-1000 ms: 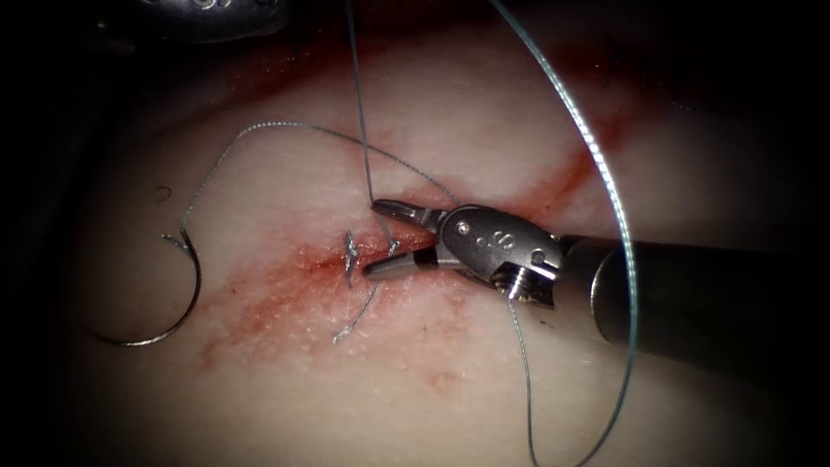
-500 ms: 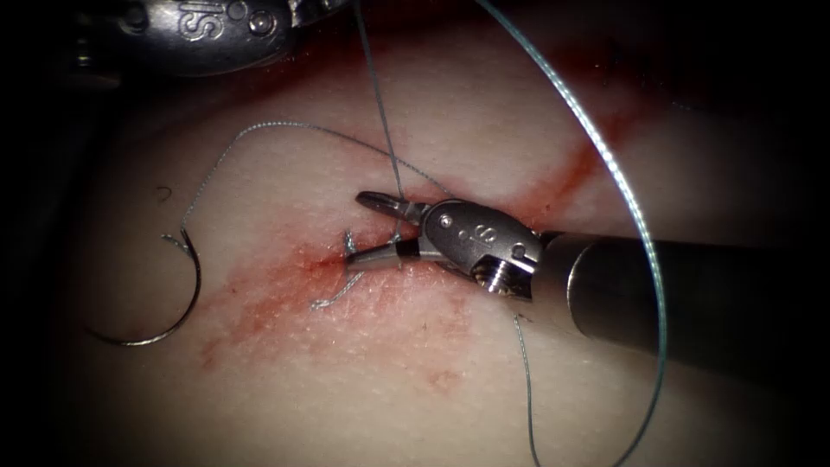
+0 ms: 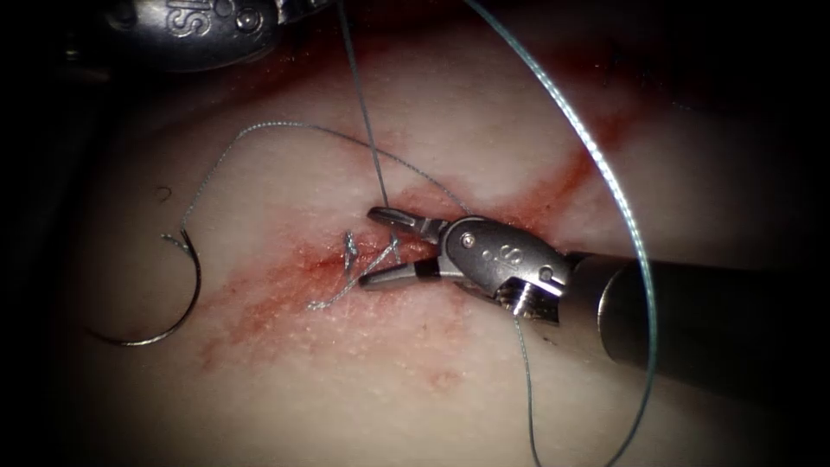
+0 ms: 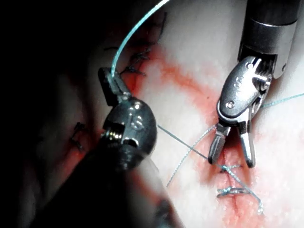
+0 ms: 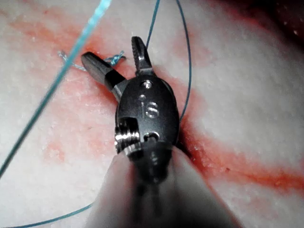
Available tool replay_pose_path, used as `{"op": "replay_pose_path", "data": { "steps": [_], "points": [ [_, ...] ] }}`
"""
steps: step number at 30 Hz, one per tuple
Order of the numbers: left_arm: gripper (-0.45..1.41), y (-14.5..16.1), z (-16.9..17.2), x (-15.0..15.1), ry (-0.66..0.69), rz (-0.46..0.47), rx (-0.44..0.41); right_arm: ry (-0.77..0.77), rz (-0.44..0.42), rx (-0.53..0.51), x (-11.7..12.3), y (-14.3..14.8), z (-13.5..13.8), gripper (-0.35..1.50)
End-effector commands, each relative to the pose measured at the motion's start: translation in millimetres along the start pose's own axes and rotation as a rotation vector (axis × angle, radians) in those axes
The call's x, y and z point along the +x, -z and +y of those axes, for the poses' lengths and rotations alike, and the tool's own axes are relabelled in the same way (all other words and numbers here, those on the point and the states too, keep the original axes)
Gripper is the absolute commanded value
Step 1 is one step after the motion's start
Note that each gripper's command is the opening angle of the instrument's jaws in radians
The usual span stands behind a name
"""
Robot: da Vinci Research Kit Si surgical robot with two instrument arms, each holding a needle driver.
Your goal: Wound Closure
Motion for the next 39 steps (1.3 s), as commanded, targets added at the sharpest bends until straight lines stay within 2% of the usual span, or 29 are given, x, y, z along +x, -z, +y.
{"op": "replay_pose_path", "data": {
  "steps": [1, 10, 13, 16, 21, 27, 39],
  "points": [
    [-0.45, -0.6, 0.2, 0.1, -0.002, 0.000, 0.000, -0.003, -0.004, -0.005, -0.4, 0.1, 0.3, 1.24],
    [-0.45, -0.2, 0.8, 1.9, -0.013, -0.010, 0.003, -0.006, -0.006, -0.028, -0.3, 0.0, 1.7, 1.28],
    [-0.45, -0.2, 1.1, 2.6, -0.014, -0.013, 0.006, -0.015, -0.005, -0.049, -0.5, -1.4, 2.4, 1.38],
    [-0.45, -0.2, 1.3, 2.8, -0.014, -0.017, 0.008, -0.022, -0.002, -0.047, -0.9, -2.6, 2.1, 1.40],
    [-0.45, -0.2, 1.4, 3.1, -0.014, -0.012, 0.007, -0.032, 0.002, -0.030, -1.4, -5.0, 2.0, 1.33],
    [-0.45, -0.4, 1.6, 3.4, -0.015, -0.005, 0.008, -0.041, 0.008, -0.001, -1.7, -7.1, 2.6, 1.35],
    [-0.45, -0.7, 1.9, 4.3, -0.016, 0.011, 0.009, -0.034, 0.035, 0.017, -2.3, -7.9, 3.2, 1.23]
  ]
}}
